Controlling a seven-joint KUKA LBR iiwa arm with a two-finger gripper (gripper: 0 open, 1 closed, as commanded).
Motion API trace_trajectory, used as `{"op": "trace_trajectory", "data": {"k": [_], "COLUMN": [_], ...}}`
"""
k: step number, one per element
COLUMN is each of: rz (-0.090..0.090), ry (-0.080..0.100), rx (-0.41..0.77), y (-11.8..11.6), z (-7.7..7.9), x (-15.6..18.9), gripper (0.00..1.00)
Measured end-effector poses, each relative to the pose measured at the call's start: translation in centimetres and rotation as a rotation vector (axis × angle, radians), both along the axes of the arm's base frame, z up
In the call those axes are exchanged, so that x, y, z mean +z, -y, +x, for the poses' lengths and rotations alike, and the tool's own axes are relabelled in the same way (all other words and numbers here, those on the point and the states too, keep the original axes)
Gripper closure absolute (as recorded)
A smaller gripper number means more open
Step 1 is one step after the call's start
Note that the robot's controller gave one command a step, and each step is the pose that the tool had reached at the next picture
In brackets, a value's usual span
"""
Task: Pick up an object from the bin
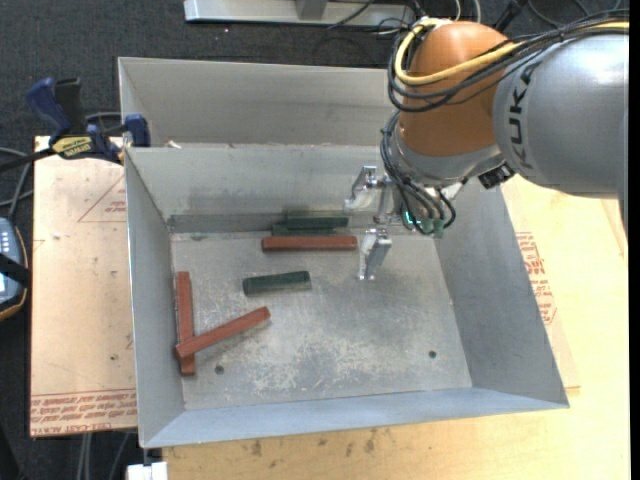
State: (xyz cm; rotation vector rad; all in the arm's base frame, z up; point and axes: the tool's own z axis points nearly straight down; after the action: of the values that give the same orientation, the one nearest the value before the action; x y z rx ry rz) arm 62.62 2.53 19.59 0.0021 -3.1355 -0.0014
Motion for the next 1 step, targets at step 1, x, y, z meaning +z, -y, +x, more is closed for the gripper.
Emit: {"op": "trace_trajectory", "data": {"k": [1], "rz": [0.0], "ry": [0.008], "rx": [-0.001], "y": [0.01], "z": [0.13], "x": [0.51], "gripper": [0.0]}}
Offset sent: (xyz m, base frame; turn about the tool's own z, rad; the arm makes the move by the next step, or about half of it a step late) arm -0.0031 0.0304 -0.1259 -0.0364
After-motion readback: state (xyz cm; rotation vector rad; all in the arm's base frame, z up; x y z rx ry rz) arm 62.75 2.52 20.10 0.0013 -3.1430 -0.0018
